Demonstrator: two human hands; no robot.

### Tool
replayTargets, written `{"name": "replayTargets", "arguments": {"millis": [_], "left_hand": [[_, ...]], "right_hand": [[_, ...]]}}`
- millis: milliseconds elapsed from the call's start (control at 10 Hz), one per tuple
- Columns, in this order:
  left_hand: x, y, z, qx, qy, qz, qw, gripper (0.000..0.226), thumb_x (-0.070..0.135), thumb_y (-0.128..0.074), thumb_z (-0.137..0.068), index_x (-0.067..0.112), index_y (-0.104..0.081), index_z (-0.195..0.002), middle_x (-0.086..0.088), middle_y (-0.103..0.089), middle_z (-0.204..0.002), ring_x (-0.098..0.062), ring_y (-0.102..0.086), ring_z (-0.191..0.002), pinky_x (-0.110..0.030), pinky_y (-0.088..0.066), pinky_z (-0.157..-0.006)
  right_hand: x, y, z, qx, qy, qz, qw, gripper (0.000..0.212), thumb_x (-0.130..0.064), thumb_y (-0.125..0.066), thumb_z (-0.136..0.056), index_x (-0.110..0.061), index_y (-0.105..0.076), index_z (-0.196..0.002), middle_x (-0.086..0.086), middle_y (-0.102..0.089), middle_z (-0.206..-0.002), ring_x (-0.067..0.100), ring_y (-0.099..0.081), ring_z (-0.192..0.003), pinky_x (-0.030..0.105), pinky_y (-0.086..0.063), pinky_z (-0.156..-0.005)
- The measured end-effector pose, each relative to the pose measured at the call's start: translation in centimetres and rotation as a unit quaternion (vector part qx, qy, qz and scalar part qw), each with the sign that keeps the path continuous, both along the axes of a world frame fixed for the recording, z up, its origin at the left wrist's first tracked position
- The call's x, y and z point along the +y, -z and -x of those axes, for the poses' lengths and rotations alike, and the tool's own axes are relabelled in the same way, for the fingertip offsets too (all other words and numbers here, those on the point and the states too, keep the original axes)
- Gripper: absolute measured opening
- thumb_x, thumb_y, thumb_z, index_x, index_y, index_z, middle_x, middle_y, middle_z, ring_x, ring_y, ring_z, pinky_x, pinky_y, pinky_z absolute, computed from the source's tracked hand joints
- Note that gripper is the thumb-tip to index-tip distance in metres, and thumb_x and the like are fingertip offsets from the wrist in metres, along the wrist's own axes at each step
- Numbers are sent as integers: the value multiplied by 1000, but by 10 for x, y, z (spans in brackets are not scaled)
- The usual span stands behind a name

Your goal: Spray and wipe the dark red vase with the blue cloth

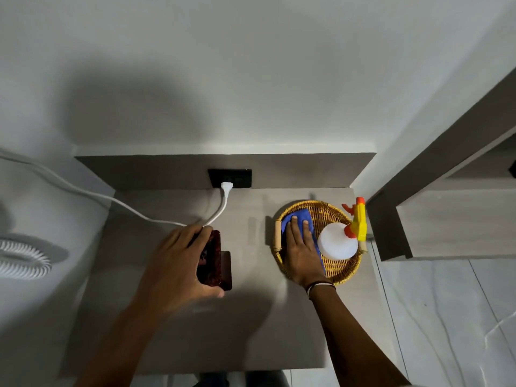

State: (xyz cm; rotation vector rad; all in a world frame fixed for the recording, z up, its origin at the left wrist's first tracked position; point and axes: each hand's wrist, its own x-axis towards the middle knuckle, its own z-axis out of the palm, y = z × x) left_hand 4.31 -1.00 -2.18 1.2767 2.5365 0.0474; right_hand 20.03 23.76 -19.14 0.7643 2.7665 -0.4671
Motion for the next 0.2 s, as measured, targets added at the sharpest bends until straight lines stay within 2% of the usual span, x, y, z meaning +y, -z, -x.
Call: {"name": "replayTargets", "arguments": {"millis": [100, 200], "left_hand": [[-4, -1, 2, 8, 12, -17, 1000, 141, 92, -71, -45, 10, -48, -157, -8, -54, -152, -35, -52, -138, -51, -42, -116], [-9, 2, 2, -5, 28, -33, 999, 143, 98, -65, -50, 5, -48, -157, -11, -55, -152, -36, -51, -140, -49, -37, -120]], "right_hand": [[2, -23, -1, 38, 6, 29, 999, 79, -34, -45, -114, -1, 0, -170, 20, 8, -180, 41, 15, -166, 58, -8, -136], [-15, -50, 4, 150, 38, 21, 988, 74, -21, -51, -112, 2, -10, -170, 21, -2, -180, 31, 12, -164, 55, -15, -137]]}}
